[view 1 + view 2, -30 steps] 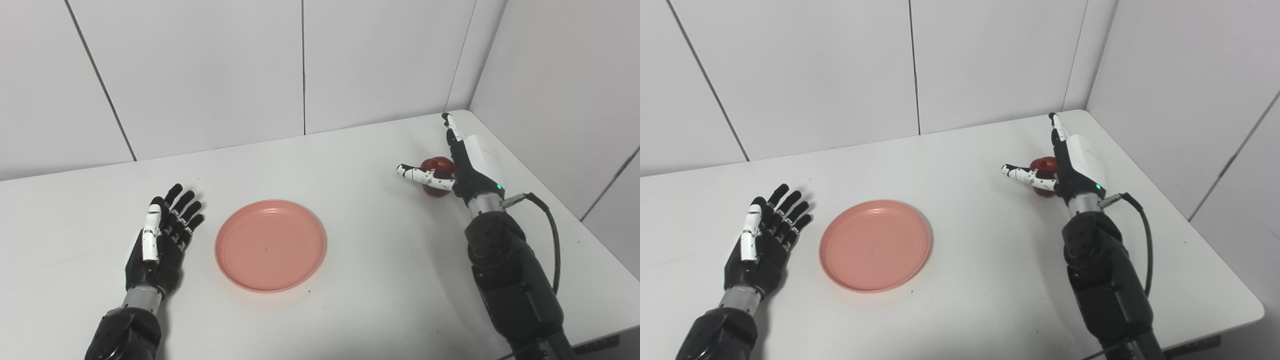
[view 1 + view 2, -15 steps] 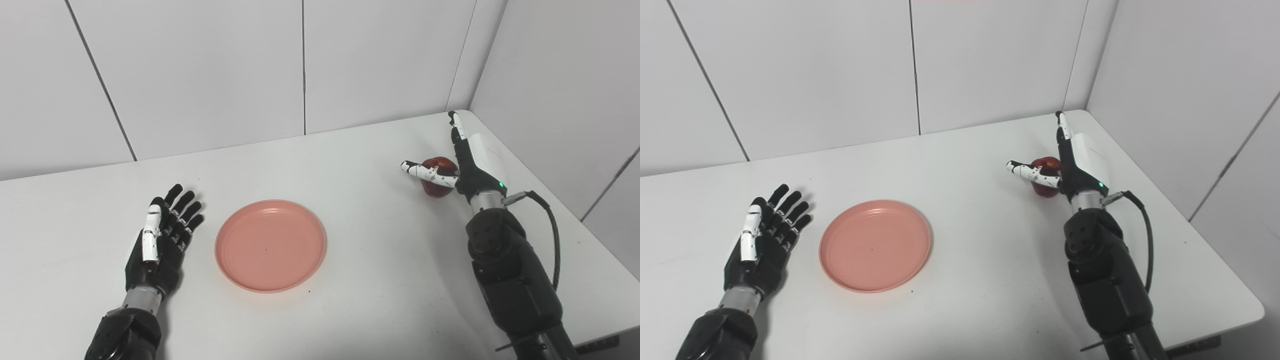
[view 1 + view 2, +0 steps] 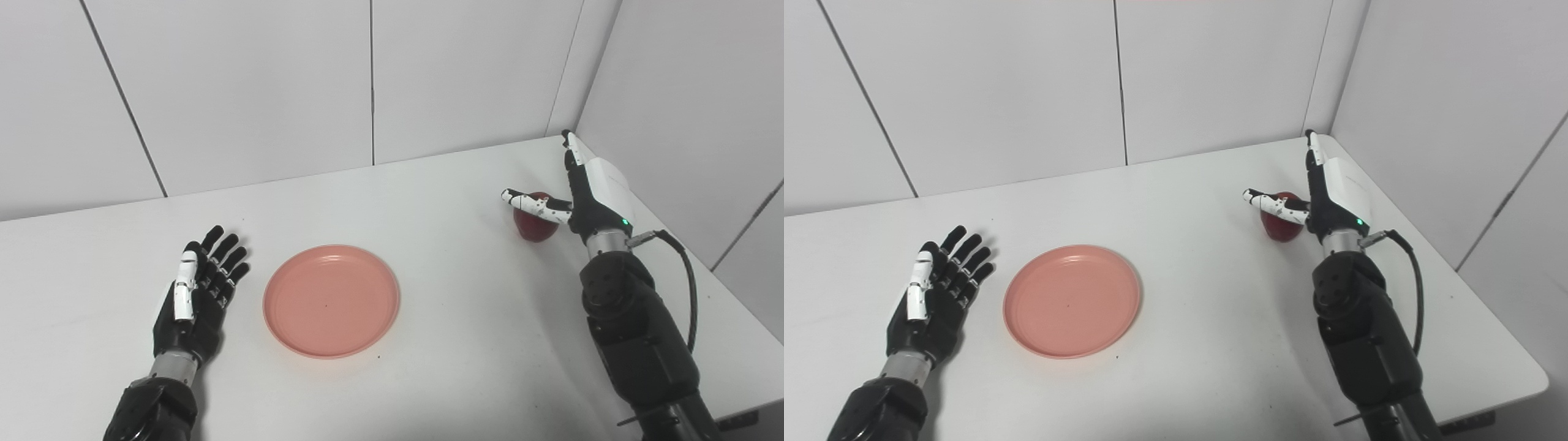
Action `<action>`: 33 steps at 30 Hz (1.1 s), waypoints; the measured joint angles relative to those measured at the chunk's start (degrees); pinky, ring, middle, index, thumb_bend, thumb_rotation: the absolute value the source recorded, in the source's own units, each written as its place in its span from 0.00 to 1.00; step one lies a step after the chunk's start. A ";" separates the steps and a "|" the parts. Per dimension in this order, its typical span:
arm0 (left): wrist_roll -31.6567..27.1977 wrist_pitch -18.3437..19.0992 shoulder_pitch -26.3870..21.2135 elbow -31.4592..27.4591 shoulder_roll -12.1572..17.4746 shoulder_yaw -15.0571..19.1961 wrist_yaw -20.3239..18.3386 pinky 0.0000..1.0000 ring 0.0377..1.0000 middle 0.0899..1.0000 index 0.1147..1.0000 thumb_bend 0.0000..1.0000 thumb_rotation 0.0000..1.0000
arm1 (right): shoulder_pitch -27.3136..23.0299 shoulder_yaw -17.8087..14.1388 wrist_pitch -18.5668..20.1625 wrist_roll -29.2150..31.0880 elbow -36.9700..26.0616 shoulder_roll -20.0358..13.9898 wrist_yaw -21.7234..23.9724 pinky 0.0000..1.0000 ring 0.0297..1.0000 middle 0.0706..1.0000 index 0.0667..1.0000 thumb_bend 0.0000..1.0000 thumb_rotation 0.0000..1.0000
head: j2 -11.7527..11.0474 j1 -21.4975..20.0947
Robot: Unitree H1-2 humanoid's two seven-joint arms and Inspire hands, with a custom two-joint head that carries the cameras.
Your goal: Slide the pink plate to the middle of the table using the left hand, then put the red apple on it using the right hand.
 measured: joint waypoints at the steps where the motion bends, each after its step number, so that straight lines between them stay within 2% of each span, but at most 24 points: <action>1: 0.00 0.01 0.03 -0.04 0.00 0.00 0.00 0.92 0.90 0.90 0.89 0.38 1.00 | 0.00 0.06 0.00 0.07 0.00 -0.01 0.04 0.74 0.87 0.94 0.99 1.00 0.62 | 0.00 0.00; 15: 0.00 0.27 0.25 -0.42 0.00 -0.10 0.06 0.92 0.90 0.90 0.88 0.37 1.00 | 0.02 1.32 0.04 2.17 2.05 -0.60 0.59 0.76 0.89 0.95 0.99 1.00 0.53 | 0.09 0.00; 33: -0.01 0.62 0.47 -0.86 0.22 -0.19 -0.05 0.92 0.90 0.90 0.88 0.38 1.00 | 0.00 1.59 0.01 3.10 5.52 -1.27 0.64 0.77 0.89 0.95 0.98 1.00 0.52 | 0.35 0.09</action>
